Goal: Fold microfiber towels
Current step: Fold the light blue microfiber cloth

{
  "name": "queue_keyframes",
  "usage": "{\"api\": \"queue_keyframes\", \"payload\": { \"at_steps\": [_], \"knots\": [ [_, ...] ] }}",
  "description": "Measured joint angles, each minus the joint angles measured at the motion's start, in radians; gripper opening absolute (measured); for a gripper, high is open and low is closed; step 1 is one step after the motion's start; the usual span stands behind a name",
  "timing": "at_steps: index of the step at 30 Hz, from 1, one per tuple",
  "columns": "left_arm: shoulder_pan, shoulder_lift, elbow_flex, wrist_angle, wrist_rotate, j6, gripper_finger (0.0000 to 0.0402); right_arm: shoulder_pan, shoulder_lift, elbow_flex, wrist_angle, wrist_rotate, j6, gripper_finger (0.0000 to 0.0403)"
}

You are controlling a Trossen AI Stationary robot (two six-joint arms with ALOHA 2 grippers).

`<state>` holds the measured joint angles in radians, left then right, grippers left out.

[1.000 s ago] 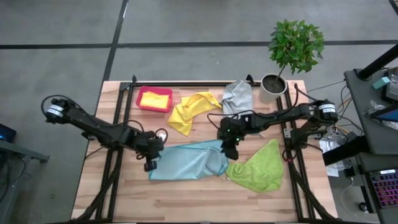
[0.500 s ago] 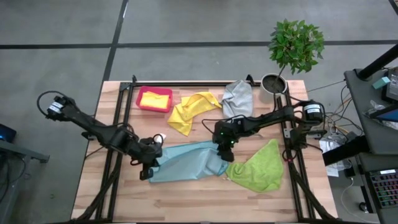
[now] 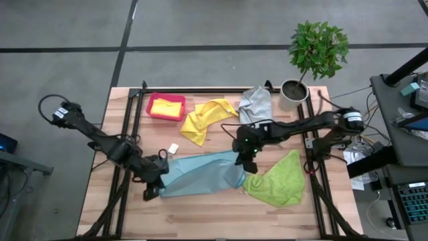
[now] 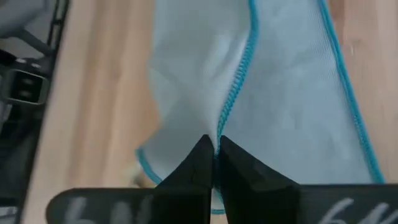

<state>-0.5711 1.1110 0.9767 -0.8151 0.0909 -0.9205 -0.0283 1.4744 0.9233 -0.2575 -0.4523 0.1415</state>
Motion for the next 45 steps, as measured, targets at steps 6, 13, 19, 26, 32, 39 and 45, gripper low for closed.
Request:
{"api": "queue_keyframes", "payload": {
  "at_steps": [6, 13, 19, 26, 32, 39, 45],
  "knots": [
    [-0.113, -0.001, 0.038, 0.022, 0.061, -0.195, 0.0, 0.07, -0.111, 0.0, -0.014, -0.001, 0.054, 0.0009],
    [-0.204, -0.001, 0.033, 0.018, 0.022, -0.332, 0.0, 0.181, -0.173, 0.048, -0.014, -0.001, 0.106, 0.0009],
    [-0.232, 0.041, 0.033, 0.021, -0.021, -0.344, 0.0, 0.28, -0.118, 0.137, -0.073, -0.008, 0.183, 0.0009],
    [-0.282, 0.111, 0.036, 0.135, -0.021, -0.382, 0.0, 0.369, 0.018, 0.256, -0.268, -0.046, 0.199, 0.0009],
    [-0.292, 0.218, 0.036, 0.201, -0.031, -0.34, 0.0, 0.386, 0.118, 0.277, -0.304, -0.045, 0.13, 0.0009],
    [-0.286, 0.315, 0.032, 0.091, -0.048, -0.325, 0.0, 0.332, 0.144, 0.275, -0.35, 0.127, 0.031, 0.0009],
    [-0.273, 0.336, 0.032, -0.139, -0.181, -0.368, 0.0, 0.251, 0.137, 0.274, -0.381, 0.289, -0.055, 0.0008]
  ]
}}
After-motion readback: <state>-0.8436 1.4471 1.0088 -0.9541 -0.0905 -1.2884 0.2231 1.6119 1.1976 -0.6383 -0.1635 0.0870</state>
